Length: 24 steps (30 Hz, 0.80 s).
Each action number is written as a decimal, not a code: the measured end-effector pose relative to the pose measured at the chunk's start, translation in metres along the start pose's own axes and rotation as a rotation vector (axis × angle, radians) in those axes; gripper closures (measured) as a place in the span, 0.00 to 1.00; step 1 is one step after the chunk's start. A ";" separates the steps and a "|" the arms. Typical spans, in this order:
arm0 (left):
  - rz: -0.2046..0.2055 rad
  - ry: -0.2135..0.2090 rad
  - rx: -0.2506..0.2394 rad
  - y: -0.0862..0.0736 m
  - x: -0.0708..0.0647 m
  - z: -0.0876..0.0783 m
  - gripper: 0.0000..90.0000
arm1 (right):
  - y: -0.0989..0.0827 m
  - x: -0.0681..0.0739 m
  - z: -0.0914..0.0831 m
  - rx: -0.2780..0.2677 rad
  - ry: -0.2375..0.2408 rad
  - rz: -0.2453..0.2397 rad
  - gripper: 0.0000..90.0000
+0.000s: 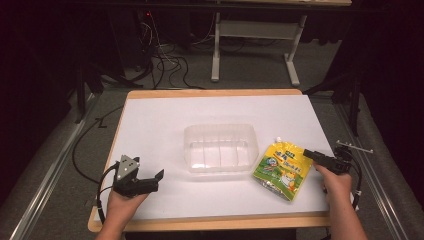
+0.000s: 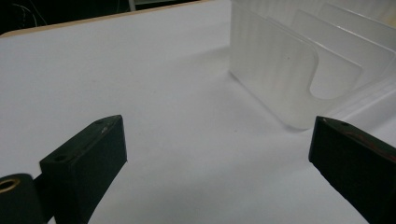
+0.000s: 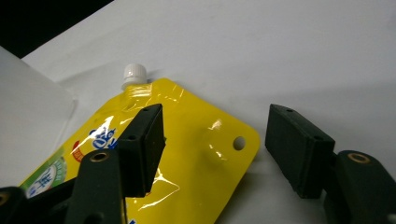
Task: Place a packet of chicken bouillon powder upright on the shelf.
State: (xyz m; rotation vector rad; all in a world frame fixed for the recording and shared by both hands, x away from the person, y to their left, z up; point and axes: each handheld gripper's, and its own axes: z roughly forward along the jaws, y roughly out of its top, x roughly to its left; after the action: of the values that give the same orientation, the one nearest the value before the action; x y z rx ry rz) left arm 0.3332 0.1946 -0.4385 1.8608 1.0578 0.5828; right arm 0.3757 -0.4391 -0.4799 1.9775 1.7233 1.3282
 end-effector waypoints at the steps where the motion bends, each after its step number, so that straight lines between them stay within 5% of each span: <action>1: 0.000 0.000 0.000 0.000 0.000 0.000 0.06 | 0.000 0.001 0.000 0.005 0.009 0.005 0.45; 5: 0.003 -0.005 0.005 -0.001 0.000 0.002 0.06 | -0.002 0.002 0.002 0.011 0.035 -0.002 0.48; 9: 0.005 -0.008 0.007 -0.001 -0.002 0.004 0.06 | -0.004 0.001 -0.003 -0.024 0.117 0.038 0.61; 13: 0.009 -0.012 0.011 -0.001 -0.003 0.005 0.07 | -0.004 0.010 -0.009 -0.051 0.169 -0.008 0.67; 17: 0.018 -0.020 0.016 -0.001 -0.004 0.007 0.07 | -0.007 0.008 -0.001 0.002 0.105 -0.014 0.66; 20: 0.028 -0.023 0.016 -0.001 -0.006 0.007 0.08 | -0.007 0.006 0.001 0.028 0.100 0.022 0.65; 24: 0.027 -0.025 0.014 -0.001 -0.006 0.008 0.09 | -0.006 0.006 0.004 0.057 0.065 0.012 0.69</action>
State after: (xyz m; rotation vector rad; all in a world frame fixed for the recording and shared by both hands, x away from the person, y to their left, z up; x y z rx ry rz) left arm 0.3353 0.1864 -0.4429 1.8929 1.0243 0.5680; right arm 0.3738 -0.4303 -0.4835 1.9993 1.8001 1.3769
